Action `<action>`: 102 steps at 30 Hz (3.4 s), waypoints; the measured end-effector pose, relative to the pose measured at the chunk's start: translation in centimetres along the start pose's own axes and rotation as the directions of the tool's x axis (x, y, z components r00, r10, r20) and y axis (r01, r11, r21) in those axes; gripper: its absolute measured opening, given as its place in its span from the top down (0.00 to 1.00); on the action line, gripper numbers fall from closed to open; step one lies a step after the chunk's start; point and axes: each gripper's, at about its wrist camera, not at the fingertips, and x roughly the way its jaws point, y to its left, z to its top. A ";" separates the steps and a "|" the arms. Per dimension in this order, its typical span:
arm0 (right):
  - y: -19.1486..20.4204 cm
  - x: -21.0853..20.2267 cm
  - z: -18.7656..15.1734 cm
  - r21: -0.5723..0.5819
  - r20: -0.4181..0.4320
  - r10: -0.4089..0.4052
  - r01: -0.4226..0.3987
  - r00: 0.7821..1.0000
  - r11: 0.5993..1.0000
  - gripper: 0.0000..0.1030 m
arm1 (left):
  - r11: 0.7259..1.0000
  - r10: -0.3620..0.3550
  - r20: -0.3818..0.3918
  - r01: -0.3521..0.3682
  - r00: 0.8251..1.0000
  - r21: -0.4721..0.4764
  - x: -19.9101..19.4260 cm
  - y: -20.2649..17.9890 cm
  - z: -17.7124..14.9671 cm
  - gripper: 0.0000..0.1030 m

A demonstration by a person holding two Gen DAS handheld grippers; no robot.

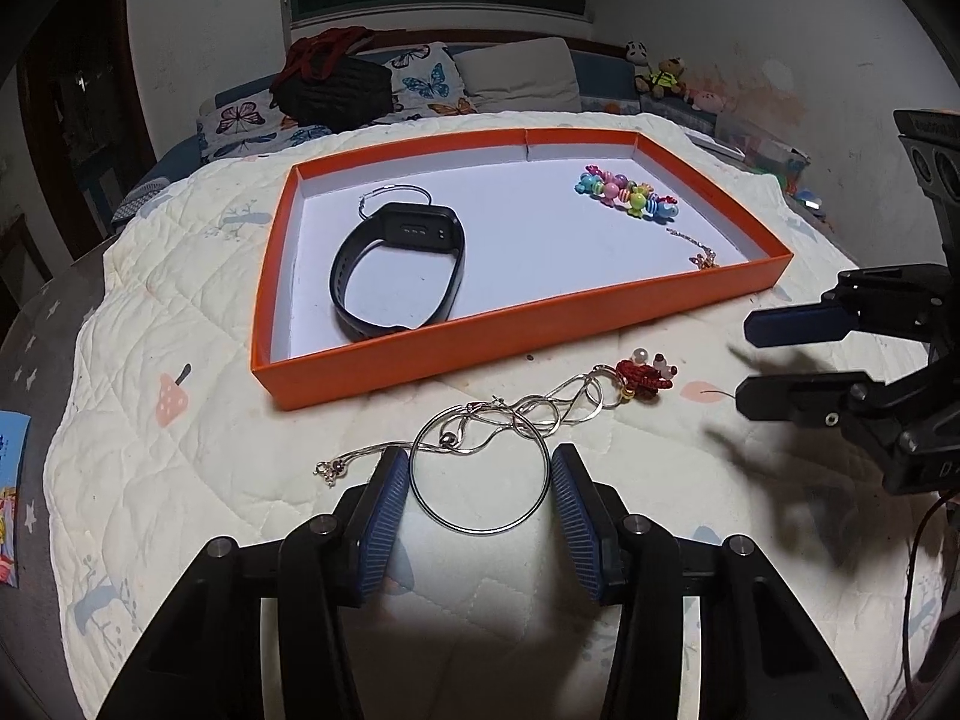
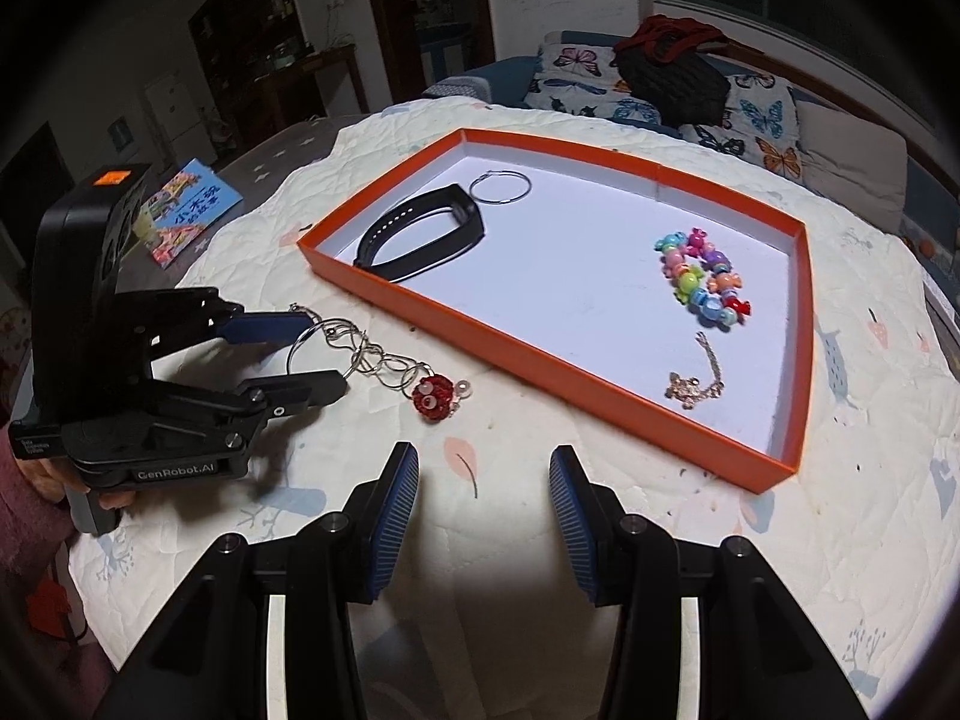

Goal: Organize jewelry
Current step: 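Grasp second silver hoop with left tool while right tool grasps red flower charm, then carry hoop and red charm over the tray and open both tools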

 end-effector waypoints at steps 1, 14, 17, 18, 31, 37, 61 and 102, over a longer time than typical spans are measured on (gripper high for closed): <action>0.1 0.1 0.0 -0.005 -0.003 0.004 -0.004 1.000 1.000 0.51 | 1.000 -0.002 0.012 0.002 1.000 -0.006 -0.3 0.1 0.0 0.49; 0.8 1.8 0.9 -0.038 -0.032 0.043 -0.044 0.999 0.998 0.52 | 0.994 -0.035 0.094 0.044 0.995 -0.103 -3.3 2.2 0.2 0.49; 1.1 2.1 1.1 -0.056 -0.028 0.036 -0.037 0.999 0.998 0.66 | 0.993 -0.041 0.096 0.051 0.995 -0.107 -3.4 2.4 0.0 0.49; 1.2 2.2 1.2 -0.057 -0.030 0.041 -0.042 0.999 0.997 0.68 | 0.993 -0.041 0.096 0.051 0.995 -0.105 -3.4 2.3 0.0 0.49; 2.0 2.3 1.5 -0.093 -0.012 0.013 -0.014 1.000 0.996 0.87 | 0.993 -0.044 0.098 0.054 0.994 -0.109 -3.5 2.1 -0.3 0.49; 1.6 0.2 1.4 -0.070 0.033 0.029 -0.027 0.999 0.997 0.88 | 0.993 -0.039 0.117 0.052 0.992 -0.107 -4.2 1.9 -0.2 0.49; -6.5 -0.9 4.8 0.100 0.116 -0.107 0.095 0.988 0.990 0.88 | 0.996 -0.093 0.108 0.092 0.990 0.018 -0.6 -0.2 8.3 0.49; -7.0 0.8 4.1 0.091 0.022 -0.123 0.121 0.992 0.989 0.80 | 0.993 -0.094 0.098 0.086 0.991 0.081 2.3 -1.7 10.2 0.45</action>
